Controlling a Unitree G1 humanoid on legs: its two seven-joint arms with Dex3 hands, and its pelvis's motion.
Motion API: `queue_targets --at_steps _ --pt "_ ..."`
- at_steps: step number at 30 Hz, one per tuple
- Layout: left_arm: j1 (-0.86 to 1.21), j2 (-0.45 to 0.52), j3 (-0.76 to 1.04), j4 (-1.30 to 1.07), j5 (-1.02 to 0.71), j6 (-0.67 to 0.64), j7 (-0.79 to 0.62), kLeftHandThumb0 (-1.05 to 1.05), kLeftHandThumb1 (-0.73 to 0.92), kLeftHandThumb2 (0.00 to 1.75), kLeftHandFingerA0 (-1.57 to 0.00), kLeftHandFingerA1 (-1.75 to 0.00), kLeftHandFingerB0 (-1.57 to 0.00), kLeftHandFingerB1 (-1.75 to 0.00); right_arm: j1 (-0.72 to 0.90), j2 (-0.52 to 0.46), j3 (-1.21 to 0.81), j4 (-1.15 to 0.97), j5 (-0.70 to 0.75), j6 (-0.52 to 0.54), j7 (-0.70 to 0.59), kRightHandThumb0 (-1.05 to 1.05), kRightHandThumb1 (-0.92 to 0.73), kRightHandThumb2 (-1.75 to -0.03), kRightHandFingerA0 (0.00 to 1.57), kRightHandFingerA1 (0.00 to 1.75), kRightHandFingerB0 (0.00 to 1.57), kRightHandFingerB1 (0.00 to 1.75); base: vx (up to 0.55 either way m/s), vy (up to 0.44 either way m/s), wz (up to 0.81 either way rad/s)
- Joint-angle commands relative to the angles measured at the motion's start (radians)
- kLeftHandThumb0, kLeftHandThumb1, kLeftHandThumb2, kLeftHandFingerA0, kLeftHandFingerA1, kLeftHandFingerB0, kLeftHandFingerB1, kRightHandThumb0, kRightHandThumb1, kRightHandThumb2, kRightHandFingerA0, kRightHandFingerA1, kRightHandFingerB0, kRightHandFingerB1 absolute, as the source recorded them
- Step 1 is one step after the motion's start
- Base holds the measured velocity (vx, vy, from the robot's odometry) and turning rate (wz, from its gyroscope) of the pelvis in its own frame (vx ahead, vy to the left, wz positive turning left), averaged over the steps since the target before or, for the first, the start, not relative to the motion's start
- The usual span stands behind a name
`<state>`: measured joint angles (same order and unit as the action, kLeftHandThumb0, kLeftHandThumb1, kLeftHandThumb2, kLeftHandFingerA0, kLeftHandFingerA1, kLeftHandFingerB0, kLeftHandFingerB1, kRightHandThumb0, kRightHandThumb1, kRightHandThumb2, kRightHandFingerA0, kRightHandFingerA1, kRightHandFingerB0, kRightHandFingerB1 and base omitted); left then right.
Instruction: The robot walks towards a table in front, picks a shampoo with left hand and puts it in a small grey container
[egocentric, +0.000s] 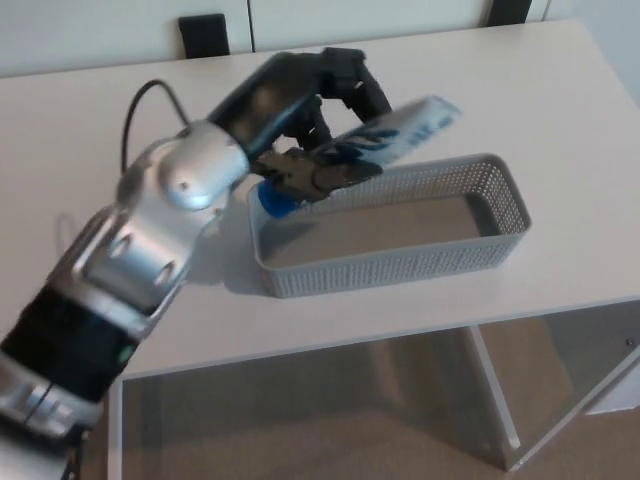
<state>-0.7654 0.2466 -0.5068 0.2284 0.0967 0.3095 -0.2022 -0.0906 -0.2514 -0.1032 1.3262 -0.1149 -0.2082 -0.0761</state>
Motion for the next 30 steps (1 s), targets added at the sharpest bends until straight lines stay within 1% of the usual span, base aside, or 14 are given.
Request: queue_targets --at_steps 1,2,3,4,5,7,8,9,11,12,16,18,25,30 --pt "-0.206 -0.022 -0.225 0.274 0.394 -0.230 0.186 -0.21 0.71 0.59 -0.72 -1.75 -0.57 -1.56 0.018 -0.016 0.018 -0.005 -0.017 -0.010 0.006 -0.33 -0.62 -0.59 0.81 0.51 0.65 0.44 0.00 0.000 0.00" --pt "-0.212 -0.031 -0.230 0.286 0.390 -0.228 0.192 -0.29 0.68 0.61 -0.75 -1.65 -0.72 -0.72 0.018 -0.016 0.020 -0.004 -0.017 -0.006 0.008 -0.32 -0.62 -0.59 0.80 0.50 0.65 0.44 0.00 0.000 0.00" --pt "-0.216 -0.035 -0.233 0.293 0.386 -0.228 0.195 -0.29 0.68 0.61 -0.75 -1.65 -0.72 -0.72 0.018 -0.016 0.020 -0.003 -0.016 -0.005 0.009 -0.32 -0.62 -0.59 0.80 0.50 0.65 0.44 0.00 0.000 0.00" --pt "-0.225 -0.048 -0.237 0.311 0.377 -0.232 0.197 -0.24 0.71 0.61 -0.78 -1.71 -0.59 -1.47 0.021 -0.017 0.024 -0.005 -0.018 -0.008 0.006 -0.33 -0.62 -0.60 0.80 0.51 0.66 0.44 0.00 0.000 0.00" --pt "-0.230 -0.057 -0.239 0.322 0.370 -0.233 0.197 -0.25 0.74 0.60 -0.74 -1.75 -0.58 -1.59 0.023 -0.017 0.027 -0.006 -0.019 -0.010 0.004 -0.32 -0.63 -0.59 0.79 0.50 0.65 0.43 0.00 0.000 0.00" --pt "-0.234 -0.072 -0.243 0.338 0.362 -0.234 0.200 -0.39 0.57 0.90 -1.05 -1.35 -0.77 -1.20 0.028 -0.015 0.024 -0.005 -0.014 -0.013 0.003 -0.31 -0.62 -0.59 0.79 0.51 0.65 0.44 0.00 0.000 0.00" --pt "-0.233 -0.080 -0.241 0.342 0.358 -0.230 0.204 -0.31 0.74 0.62 -0.75 -1.62 -0.66 -1.31 0.028 -0.015 0.023 -0.005 -0.012 -0.014 0.003 -0.31 -0.62 -0.59 0.79 0.52 0.65 0.44 0.00 0.000 0.00" --pt "-0.248 -0.093 -0.259 0.349 0.353 -0.178 0.141 -0.71 0.55 0.91 -0.02 -0.36 -0.05 -0.27 0.028 -0.015 0.022 -0.005 -0.010 -0.011 0.003 -0.32 -0.61 -0.59 0.80 0.53 0.66 0.44 0.00 0.000 0.00" --pt "-0.288 -0.094 -0.329 0.346 0.387 -0.065 -0.004 -0.91 0.59 0.95 0.00 -0.07 0.00 -0.06 0.028 -0.014 0.019 -0.006 -0.006 -0.009 0.003 -0.33 -0.61 -0.59 0.82 0.57 0.67 0.44 0.00 0.000 0.00" --pt "-0.292 -0.098 -0.343 0.348 0.394 -0.049 -0.014 -0.94 0.69 0.61 0.00 0.00 0.00 0.00 0.029 -0.014 0.017 -0.006 -0.004 -0.011 0.005 -0.33 -0.60 -0.59 0.82 0.55 0.66 0.45 0.00 0.000 0.00" --pt "-0.282 -0.112 -0.367 0.350 0.398 -0.020 -0.044 -1.01 0.72 0.61 0.00 0.00 0.00 0.00 0.036 -0.013 0.013 -0.006 0.001 -0.015 0.009 -0.32 -0.61 -0.59 0.81 0.52 0.66 0.44 0.00 0.000 0.00" --pt "-0.265 -0.115 -0.361 0.347 0.389 -0.008 -0.063 -1.05 0.62 1.02 0.00 0.00 0.00 0.00 0.036 -0.010 0.011 -0.008 0.004 -0.015 0.009 -0.33 -0.60 -0.59 0.82 0.54 0.66 0.45 0.00 0.000 0.00" --pt "-0.253 -0.112 -0.313 0.331 0.409 -0.013 -0.091 -1.02 0.60 1.02 0.00 0.00 0.00 0.00 0.026 -0.015 0.016 -0.011 -0.001 -0.015 0.007 -0.33 -0.61 -0.59 0.82 0.54 0.66 0.44 0.00 0.000 0.00" --pt "-0.214 -0.068 -0.249 0.245 0.416 -0.043 -0.092 -1.05 0.78 0.65 0.00 0.00 0.00 0.00 0.021 -0.013 0.019 -0.012 -0.004 -0.016 0.011 -0.33 -0.62 -0.57 0.78 0.49 0.66 0.43 0.00 0.000 0.00"
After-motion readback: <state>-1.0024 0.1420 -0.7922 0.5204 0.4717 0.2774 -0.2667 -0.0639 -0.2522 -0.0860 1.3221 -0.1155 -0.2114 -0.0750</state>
